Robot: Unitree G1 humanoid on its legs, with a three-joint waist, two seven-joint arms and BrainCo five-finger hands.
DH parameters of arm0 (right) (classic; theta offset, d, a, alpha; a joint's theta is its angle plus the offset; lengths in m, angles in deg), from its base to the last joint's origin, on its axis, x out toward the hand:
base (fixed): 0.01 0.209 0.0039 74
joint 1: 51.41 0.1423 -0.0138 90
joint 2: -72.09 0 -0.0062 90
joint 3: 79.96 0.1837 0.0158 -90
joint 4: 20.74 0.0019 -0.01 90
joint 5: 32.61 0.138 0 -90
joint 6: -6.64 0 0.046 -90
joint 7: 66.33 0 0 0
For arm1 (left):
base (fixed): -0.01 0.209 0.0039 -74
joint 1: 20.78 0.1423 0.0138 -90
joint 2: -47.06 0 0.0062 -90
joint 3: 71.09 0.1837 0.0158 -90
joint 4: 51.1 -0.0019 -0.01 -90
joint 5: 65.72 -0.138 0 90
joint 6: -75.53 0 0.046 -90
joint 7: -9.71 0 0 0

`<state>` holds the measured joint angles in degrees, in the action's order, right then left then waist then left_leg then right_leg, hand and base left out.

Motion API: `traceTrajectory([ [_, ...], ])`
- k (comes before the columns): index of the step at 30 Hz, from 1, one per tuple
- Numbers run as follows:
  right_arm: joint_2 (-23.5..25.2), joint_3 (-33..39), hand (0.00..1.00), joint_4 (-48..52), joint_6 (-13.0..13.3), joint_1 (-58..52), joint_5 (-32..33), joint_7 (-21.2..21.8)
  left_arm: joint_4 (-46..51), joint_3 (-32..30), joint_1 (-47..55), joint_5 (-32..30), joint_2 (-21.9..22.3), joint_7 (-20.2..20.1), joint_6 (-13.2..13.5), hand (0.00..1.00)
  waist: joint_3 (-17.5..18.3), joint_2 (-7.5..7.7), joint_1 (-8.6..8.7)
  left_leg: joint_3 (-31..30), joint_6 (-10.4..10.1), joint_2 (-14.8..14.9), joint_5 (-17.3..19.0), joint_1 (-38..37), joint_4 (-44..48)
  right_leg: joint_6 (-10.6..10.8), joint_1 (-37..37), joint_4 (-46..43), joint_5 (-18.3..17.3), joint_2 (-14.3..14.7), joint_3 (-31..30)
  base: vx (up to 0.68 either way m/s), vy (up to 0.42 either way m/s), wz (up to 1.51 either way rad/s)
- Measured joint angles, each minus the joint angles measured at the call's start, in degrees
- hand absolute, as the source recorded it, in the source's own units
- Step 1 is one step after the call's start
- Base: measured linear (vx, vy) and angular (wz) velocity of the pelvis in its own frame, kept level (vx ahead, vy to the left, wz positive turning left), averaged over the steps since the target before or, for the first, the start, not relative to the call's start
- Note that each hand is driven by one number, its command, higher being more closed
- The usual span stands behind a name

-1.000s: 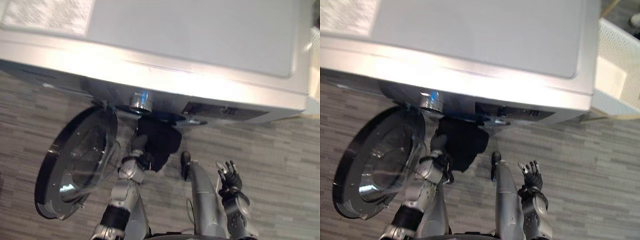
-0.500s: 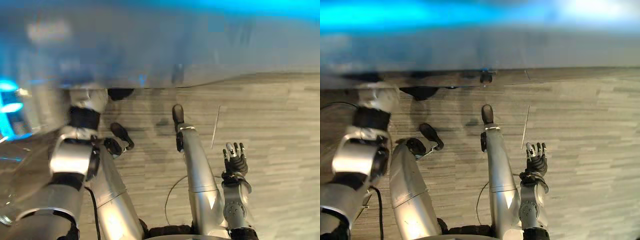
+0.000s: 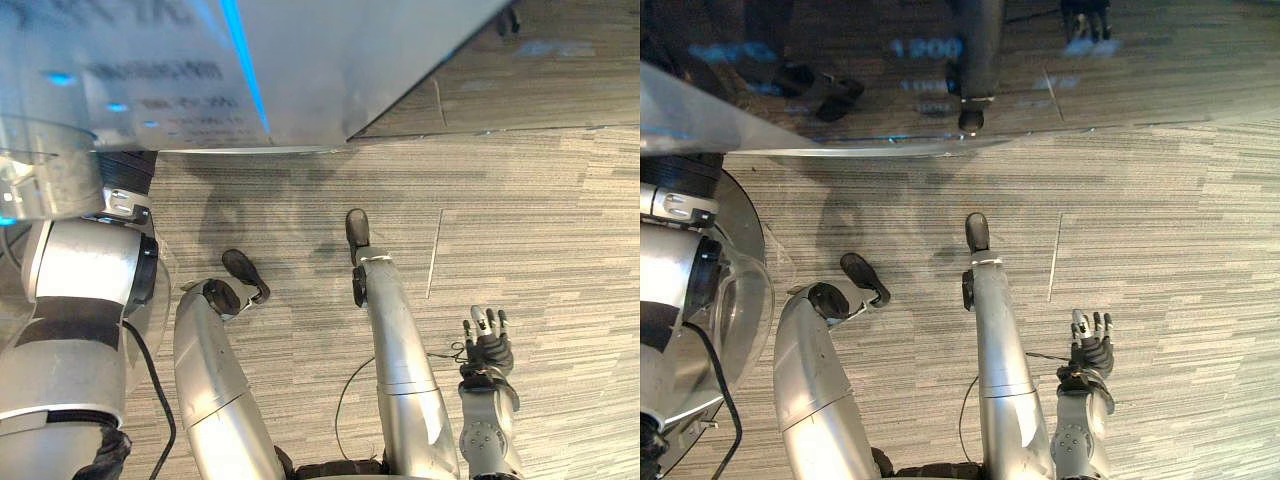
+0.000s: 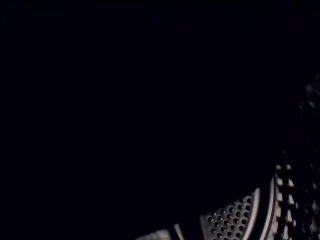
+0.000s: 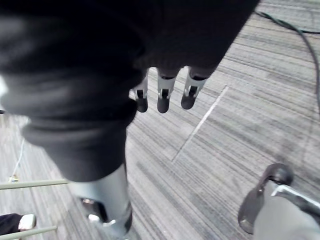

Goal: Pick up the laundry basket with both hands and put the clothes into the washing machine.

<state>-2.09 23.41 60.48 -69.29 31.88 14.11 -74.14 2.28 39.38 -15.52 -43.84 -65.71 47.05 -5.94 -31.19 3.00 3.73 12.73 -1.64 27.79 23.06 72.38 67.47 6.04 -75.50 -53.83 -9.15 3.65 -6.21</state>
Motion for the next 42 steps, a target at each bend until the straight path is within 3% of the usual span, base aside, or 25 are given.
traceTrajectory([
  [2, -1.02, -0.28, 0.0, -0.04, 1.58, 0.0, 0.02, 0.22, 0.47, 2.55, 0.0, -10.81, -1.0, 5.25, -3.65, 1.0, 0.13, 0.04, 0.24, -0.21, -0.01, -0.02, 0.01, 0.43, -0.02, -0.22, -0.25, 0.1, -0.09, -0.46, 0.6, 0.01, 0.04, 0.02],
  [3, -1.7, -1.14, 0.0, -0.36, 2.53, 0.01, 0.03, 0.23, 1.36, 6.21, 0.0, -18.79, -2.31, 7.34, -7.07, 0.0, 0.53, -0.05, 0.38, -0.49, -0.15, -0.05, 0.09, 1.0, 0.01, -0.27, -0.65, 0.11, -0.12, -1.24, 1.6, 0.01, 0.045, 0.05],
  [4, -2.12, -1.78, 0.0, -0.71, 3.25, 0.04, 0.12, 0.24, 2.05, 8.28, 0.0, -24.7, -2.94, 7.98, -9.43, 0.0, 0.75, -0.07, 0.4, -0.62, -0.3, -0.1, 0.16, 1.36, 0.01, -0.26, -0.93, 0.1, -0.12, -1.64, 2.13, 0.0, 0.043, 0.05],
  [5, -2.9, -2.91, 0.0, -1.66, 3.9, 0.67, 0.54, 0.32, 2.58, 11.0, -0.09, -35.14, -3.6, 8.24, -12.47, 0.0, 0.78, -0.12, 0.34, -1.04, -0.36, -0.07, 0.18, 1.7, 0.19, -0.27, -0.93, 0.1, -0.12, -2.05, 2.98, 0.0, 0.036, 0.03],
  [7, -3.0, -3.94, 0.0, -2.46, 5.16, 2.52, 2.04, 0.35, 2.24, 11.29, -1.25, -48.48, -2.81, 5.48, -16.46, 0.0, 0.74, -0.04, 0.34, -1.25, -0.41, -0.06, 0.17, 2.3, 0.23, -0.33, -1.32, 0.24, -0.08, -2.62, 3.68, -0.01, 0.035, 0.0],
  [8, -3.01, -4.61, 0.0, -3.17, 5.6, 4.2, 2.82, 0.45, 1.32, 9.93, -2.87, -51.49, -1.33, 2.93, -17.77, 0.0, 0.73, 0.09, 0.23, -1.2, -0.41, 0.03, 0.14, 2.97, 0.09, -0.32, -1.85, 0.84, -0.06, -3.33, 4.53, -0.04, 0.055, -0.1],
  [10, -2.62, -5.78, 0.0, -3.27, 5.32, 6.19, 4.48, 0.42, -0.88, 4.62, -5.7, -48.43, 2.4, -1.0, -17.95, 0.0, 0.0, 0.68, 0.04, -0.55, -0.39, 0.1, 0.11, 3.54, -1.09, -0.2, -2.25, 2.99, 0.0, -3.95, 5.19, -0.07, 0.055, -0.16],
  [12, -1.93, -6.45, 0.0, -2.82, 4.46, 6.78, 4.84, 0.4, -4.11, -0.9, -7.59, -41.93, 5.83, -3.8, -16.69, 0.0, -0.5, 0.79, 0.64, -0.33, -0.28, 0.34, -0.1, 5.31, -1.63, -0.49, -3.22, 2.77, 0.3, -4.13, 5.65, -0.05, 0.021, 0.06],
  [15, -0.08, -6.28, 0.0, -3.64, 2.44, 7.06, 5.02, 0.08, -12.27, -2.68, -7.25, -24.45, 7.8, -9.52, -14.21, 0.0, -0.77, 1.06, 0.89, -0.36, -0.53, 0.35, -0.25, 7.32, -1.86, 0.86, -4.84, 4.65, 1.21, -4.81, 6.38, -0.06, 0.036, -0.07],
  [16, 0.55, -6.25, 0.0, -3.86, 1.02, 6.94, 4.92, -0.07, -14.81, -2.84, -6.12, -9.45, 8.66, -14.21, -13.58, 0.0, -0.76, 1.06, 1.04, -0.15, -0.51, 0.19, -0.43, 7.35, -2.33, 0.89, -4.71, 5.62, 2.23, -4.84, 6.29, -0.05, 0.04, -0.1],
  [18, 1.39, -6.17, 0.0, -4.31, -0.17, 6.51, 4.84, -0.9, -15.13, -2.84, -4.74, 8.37, 10.25, -18.63, -11.78, 0.0, -0.77, 1.05, 1.4, -0.16, 0.17, 0.2, -1.82, 7.5, -1.29, 0.67, -4.82, 4.96, 4.82, -4.87, 6.0, -0.04, 0.029, 0.04],
  [19, 1.65, -6.17, 0.0, -4.36, -0.55, 6.59, 4.84, -1.14, -15.07, -2.95, -4.33, 15.63, 10.95, -18.85, -10.07, 0.0, -0.77, 1.05, 1.54, -0.16, 0.34, 0.21, -2.02, 7.51, -0.84, 0.38, -4.87, 4.56, 5.3, -4.92, 6.04, 0.0, 0.0, 0.0],
  [20, 2.06, -6.19, 0.0, -3.99, -0.94, 6.62, 4.48, -1.51, -14.83, -3.53, -3.5, 28.84, 12.01, -19.85, -6.64, 0.0, -0.76, 1.03, 1.65, -0.43, 0.49, 0.21, -2.08, 7.55, 0.22, 0.58, -4.88, 3.79, 5.43, -4.94, 5.85, -0.02, 0.031, -0.1],
  [22, 2.18, -6.37, 0.0, -3.67, -0.98, 6.58, 4.07, -2.1, -12.84, -6.28, -2.36, 40.44, 12.6, -20.95, -3.7, 0.0, -0.74, 0.99, 1.84, -0.64, 1.13, 0.1, -2.04, 7.71, 0.82, 0.7, -4.87, 3.14, 5.56, -5.31, 5.87, -0.02, 0.042, -0.04],
  [25, 1.77, -6.27, 0.0, -3.28, -1.43, 5.79, 2.15, -2.24, -11.27, -7.72, -0.73, 44.31, 12.54, -20.91, -1.58, 0.0, -0.73, 0.97, 1.55, -0.96, 1.16, -0.13, -2.05, 7.69, 1.12, 0.46, -4.87, 2.16, 5.42, -5.42, 6.05, -0.02, 0.011, 0.09],
  [28, 1.03, -6.44, 0.0, -3.27, -2.41, 5.55, 1.22, -2.06, -9.98, -8.82, 0.02, 33.91, 9.8, -21.05, -4.76, 0.0, -0.73, 0.97, 1.37, -1.32, 1.15, -0.62, -2.04, 7.27, 1.58, 0.27, -4.86, 0.55, 4.22, -5.71, 6.04, -0.04, -0.008, 0.16],
  [29, 0.84, -6.46, 0.0, -3.24, -2.88, 5.1, 0.13, -1.85, -7.89, -8.92, 0.02, 18.05, 8.09, -20.87, -7.08, 0.0, -0.73, 0.97, 1.26, -1.3, 1.16, -0.63, -2.05, 6.95, 1.73, 0.27, -4.77, 0.08, 3.91, -5.73, 5.93, -0.04, -0.004, 0.04],
  [30, 0.8, -6.45, 0.0, -3.3, -2.94, 4.55, -0.25, -1.42, -4.76, -8.7, 0.05, -2.17, 7.35, -18.75, -9.89, 0.0, -0.72, 0.96, 1.08, -1.37, 1.18, -0.53, -2.05, 6.62, 1.98, 0.12, -4.58, -0.32, 3.74, -5.69, 5.95, -0.04, -0.003, 0.01],
  [31, 0.79, -6.45, 0.0, -3.26, -2.93, 4.25, -0.27, -0.94, -2.9, -8.22, 0.33, -10.35, 6.92, -17.6, -10.9, 0.0, -0.72, 0.95, 0.98, -1.43, 1.19, -0.53, -2.05, 6.46, 2.06, 0.05, -4.46, -0.5, 3.69, -5.68, 5.97, -0.03, -0.001, -0.01],
  [33, 0.77, -6.61, 0.0, -3.28, -1.77, 3.5, -0.02, 0.6, 3.97, -6.41, 3.86, -37.21, 5.96, -13.08, -15.36, 0.0, -0.61, 0.7, 0.48, -1.5, 1.21, -0.75, -2.03, 5.0, 2.04, -0.32, -3.22, -1.07, 3.24, -5.77, 6.12, -0.04, -0.004, 0.04],
  [35, 0.78, -6.69, 0.0, -3.12, -0.8, 3.52, 0.15, 1.13, 7.29, -6.41, 9.17, -48.03, 6.54, -13.31, -17.4, 0.0, -0.58, 0.62, 0.33, -1.31, 1.18, -0.86, -2.04, 2.89, 1.37, -0.47, -1.48, -0.95, 2.98, -5.8, 6.15, -0.04, -0.013, 0.07],
  [38, 0.81, -6.68, 0.0, -3.04, -0.5, 3.58, 1.29, 1.78, 12.02, -7.92, 22.38, -57.6, 7.75, -13.49, -19.44, 0.0, -0.53, 0.49, 0.22, -0.7, 0.79, -1.12, -2.25, -1.53, -1.0, -0.54, 2.34, 0.34, 2.1, -6.05, 6.27, -0.06, -0.035, 0.12],
  [40, 0.81, -6.48, 0.0, -2.94, -0.4, 3.57, 2.32, 1.67, 14.17, -10.41, 30.08, -59.66, 10.29, -13.64, -19.45, 0.0, -0.45, 0.18, 0.21, -0.04, 0.41, -1.62, -2.46, -4.09, -2.86, -0.77, 4.36, 1.63, 1.87, -6.22, 6.2, -0.04, -0.055, 0.1],
  [41, 0.82, -6.42, 0.0, -2.9, -0.42, 3.58, 2.4, 1.4, 14.56, -13.93, 38.51, -59.66, 15.47, -15.21, -19.41, 0.0, -0.39, -0.06, -0.6, 0.55, -0.49, -2.03, -3.14, -7.5, -5.38, -0.95, 7.3, 3.29, 1.89, -6.35, 6.21, -0.02, -0.063, 0.08],
  [42, 0.83, -6.41, 0.0, -2.86, -0.43, 3.57, 2.4, 1.4, 14.56, -14.82, 41.1, -59.63, 17.41, -15.8, -19.48, 0.0, -0.39, -0.07, -1.03, 0.81, -0.69, -2.11, -3.37, -8.87, -6.19, -1.1, 8.45, 3.9, 1.86, -6.37, 6.24, 0.0, -0.068, 0.14],
])
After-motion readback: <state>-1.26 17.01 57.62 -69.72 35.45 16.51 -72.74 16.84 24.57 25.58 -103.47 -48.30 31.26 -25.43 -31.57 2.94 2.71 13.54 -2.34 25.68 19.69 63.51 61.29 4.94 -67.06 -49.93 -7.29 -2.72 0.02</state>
